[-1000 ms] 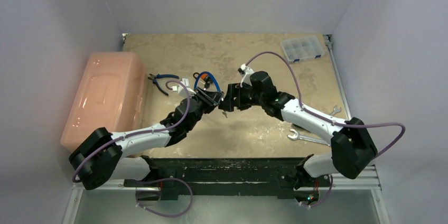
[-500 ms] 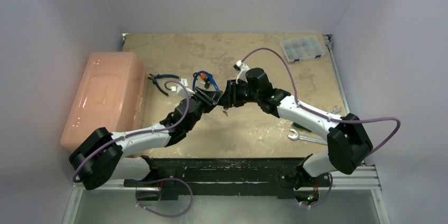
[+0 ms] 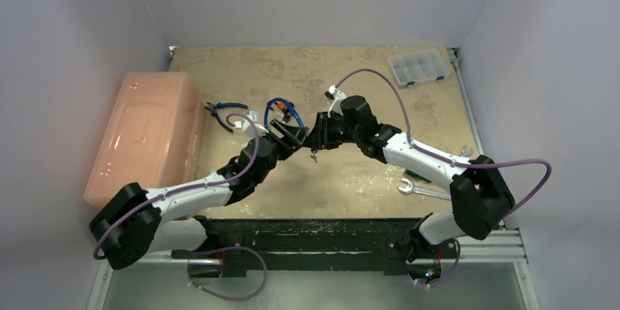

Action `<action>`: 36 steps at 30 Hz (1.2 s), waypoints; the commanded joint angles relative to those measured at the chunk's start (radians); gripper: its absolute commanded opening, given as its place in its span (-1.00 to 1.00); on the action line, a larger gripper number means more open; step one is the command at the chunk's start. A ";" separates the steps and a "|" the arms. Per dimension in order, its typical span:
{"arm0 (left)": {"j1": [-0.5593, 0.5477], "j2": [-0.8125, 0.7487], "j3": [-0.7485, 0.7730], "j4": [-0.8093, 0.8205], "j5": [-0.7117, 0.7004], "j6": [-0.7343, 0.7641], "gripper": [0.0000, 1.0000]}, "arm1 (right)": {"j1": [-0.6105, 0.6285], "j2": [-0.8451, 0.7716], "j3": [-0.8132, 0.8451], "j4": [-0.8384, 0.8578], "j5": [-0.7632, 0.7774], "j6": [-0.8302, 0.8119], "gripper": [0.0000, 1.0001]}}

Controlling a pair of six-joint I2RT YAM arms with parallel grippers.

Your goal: Unlock with the key

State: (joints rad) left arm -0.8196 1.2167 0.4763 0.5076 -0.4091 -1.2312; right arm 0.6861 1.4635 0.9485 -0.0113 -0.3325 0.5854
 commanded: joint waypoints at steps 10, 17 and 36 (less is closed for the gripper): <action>-0.003 -0.220 0.194 -0.637 -0.155 0.021 0.81 | -0.008 -0.064 -0.032 0.075 0.047 0.028 -1.00; -0.003 -0.267 0.179 -0.759 -0.086 -0.136 0.63 | -0.009 -0.102 -0.071 0.116 0.046 0.071 -1.00; -0.004 -0.030 -0.049 -0.264 0.017 -0.319 0.33 | -0.009 -0.138 -0.111 0.122 0.044 0.096 -1.00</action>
State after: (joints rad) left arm -0.8196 1.1507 0.4156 0.1066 -0.4141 -1.5566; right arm 0.6777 1.3602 0.8440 0.0765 -0.3000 0.6750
